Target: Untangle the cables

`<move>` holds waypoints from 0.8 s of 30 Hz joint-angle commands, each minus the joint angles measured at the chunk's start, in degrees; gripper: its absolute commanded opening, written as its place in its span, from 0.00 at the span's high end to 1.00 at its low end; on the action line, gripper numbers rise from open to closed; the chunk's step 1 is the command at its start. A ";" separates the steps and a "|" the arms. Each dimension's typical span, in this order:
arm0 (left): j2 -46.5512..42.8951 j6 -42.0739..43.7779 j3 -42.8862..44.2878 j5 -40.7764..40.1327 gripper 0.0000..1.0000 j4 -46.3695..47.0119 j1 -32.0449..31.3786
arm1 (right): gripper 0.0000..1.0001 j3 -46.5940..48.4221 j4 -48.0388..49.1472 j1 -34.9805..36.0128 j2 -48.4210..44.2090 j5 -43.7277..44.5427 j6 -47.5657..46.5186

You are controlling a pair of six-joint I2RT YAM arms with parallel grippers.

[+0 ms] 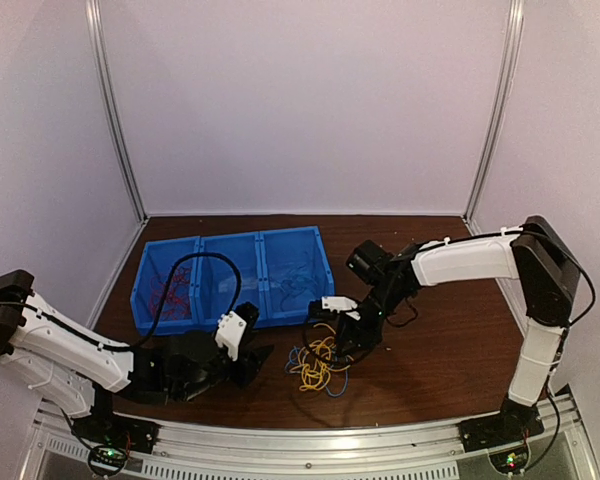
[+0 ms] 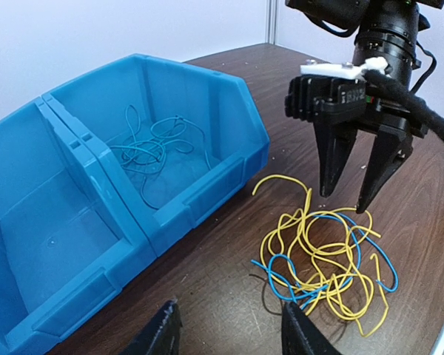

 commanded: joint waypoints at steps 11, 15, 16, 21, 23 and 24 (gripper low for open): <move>-1.30 -1.31 -1.74 -0.55 0.52 1.50 -0.11 | 0.62 6.11 -1.65 0.18 7.20 -2.40 4.14; -0.64 -1.42 -1.77 -0.56 0.52 1.88 -0.11 | 0.62 5.76 -0.37 0.24 7.65 -0.14 6.02; -0.47 -1.42 -1.74 -0.52 0.52 1.98 -0.12 | 0.62 5.79 0.00 0.25 7.80 0.54 6.54; 0.20 -1.41 -1.57 -0.52 0.52 2.23 -0.11 | 0.76 6.00 0.23 0.24 8.13 0.50 7.25; 0.38 -1.42 -1.61 -0.48 0.52 2.18 -0.08 | 0.85 6.43 -0.28 0.25 7.89 -0.48 7.38; 0.45 -1.49 -1.57 -0.43 0.52 2.15 -0.11 | 0.89 6.63 -0.69 0.25 7.60 -0.83 7.36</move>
